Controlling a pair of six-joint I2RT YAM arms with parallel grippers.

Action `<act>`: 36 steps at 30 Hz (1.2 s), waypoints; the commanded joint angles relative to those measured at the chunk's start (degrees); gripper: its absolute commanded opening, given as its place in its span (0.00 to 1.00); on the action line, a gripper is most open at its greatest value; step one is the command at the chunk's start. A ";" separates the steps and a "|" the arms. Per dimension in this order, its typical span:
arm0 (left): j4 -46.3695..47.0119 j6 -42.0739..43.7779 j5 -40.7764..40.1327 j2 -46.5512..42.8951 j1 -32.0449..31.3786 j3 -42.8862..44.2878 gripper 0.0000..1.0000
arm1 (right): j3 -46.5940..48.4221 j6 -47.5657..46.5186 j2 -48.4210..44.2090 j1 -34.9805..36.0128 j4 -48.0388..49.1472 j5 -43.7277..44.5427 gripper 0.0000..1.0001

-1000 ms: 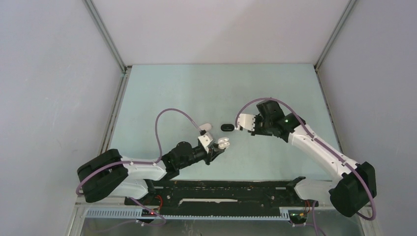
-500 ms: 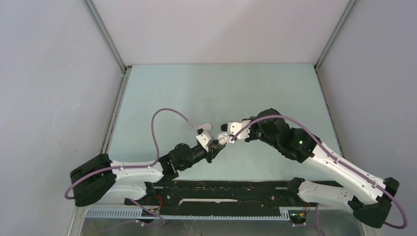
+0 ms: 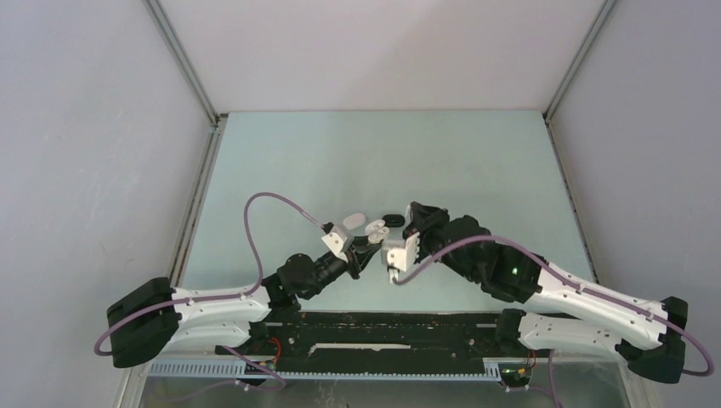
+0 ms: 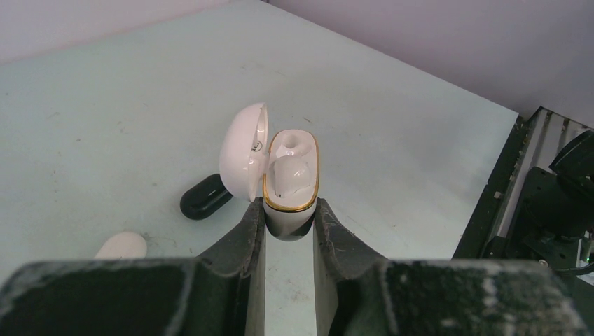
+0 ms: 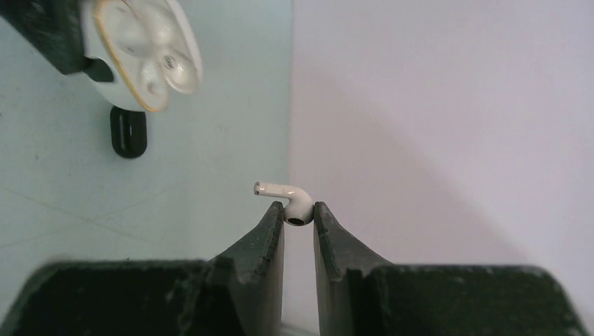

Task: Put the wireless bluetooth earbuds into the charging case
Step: Place the earbud in the charging case.

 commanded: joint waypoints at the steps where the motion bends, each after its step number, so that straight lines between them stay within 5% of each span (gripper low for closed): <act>1: 3.50 0.50 -1.61 -2.91 -0.47 -0.61 0.00 | -4.62 -12.80 -4.54 6.69 12.73 1.58 0.00; 12: 3.53 5.68 -2.82 -5.20 -3.17 -1.28 0.00 | -18.30 -30.89 -9.26 14.48 29.59 2.73 0.00; 36: 7.79 10.63 0.67 -3.87 -6.37 -2.80 0.00 | -25.74 -38.11 -7.84 14.94 36.38 0.60 0.00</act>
